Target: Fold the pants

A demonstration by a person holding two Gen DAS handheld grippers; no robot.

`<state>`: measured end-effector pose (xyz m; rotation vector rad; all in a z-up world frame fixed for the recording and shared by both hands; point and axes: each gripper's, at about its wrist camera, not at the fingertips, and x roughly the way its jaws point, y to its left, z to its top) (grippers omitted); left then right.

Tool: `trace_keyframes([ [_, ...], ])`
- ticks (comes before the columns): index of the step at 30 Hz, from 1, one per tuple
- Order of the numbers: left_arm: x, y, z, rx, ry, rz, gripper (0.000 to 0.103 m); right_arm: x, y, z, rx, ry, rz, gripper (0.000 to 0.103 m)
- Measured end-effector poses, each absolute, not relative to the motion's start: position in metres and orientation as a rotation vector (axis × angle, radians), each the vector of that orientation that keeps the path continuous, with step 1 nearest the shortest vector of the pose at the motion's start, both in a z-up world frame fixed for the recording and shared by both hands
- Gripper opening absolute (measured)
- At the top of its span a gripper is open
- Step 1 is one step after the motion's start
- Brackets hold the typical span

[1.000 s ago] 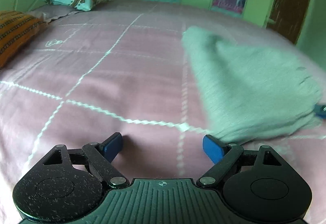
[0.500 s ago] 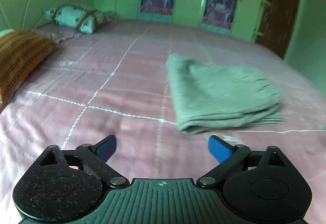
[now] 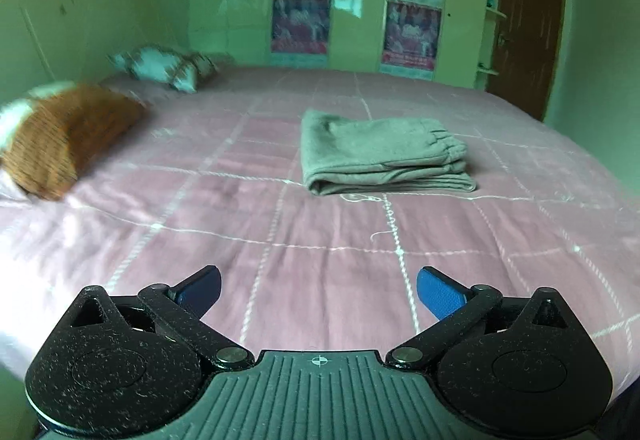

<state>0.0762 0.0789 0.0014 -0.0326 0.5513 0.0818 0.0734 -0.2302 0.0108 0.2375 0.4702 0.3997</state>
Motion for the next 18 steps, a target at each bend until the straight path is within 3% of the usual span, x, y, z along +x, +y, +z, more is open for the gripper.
trace_keyframes([
  [10,0.022,0.035,0.048,-0.085,0.438,0.05,0.103,0.009,-0.203,0.035,0.044,0.361,0.385,0.097],
  [18,-0.023,0.011,0.071,-0.073,0.394,0.024,0.103,-0.035,-0.211,0.045,0.11,0.325,0.417,0.097],
])
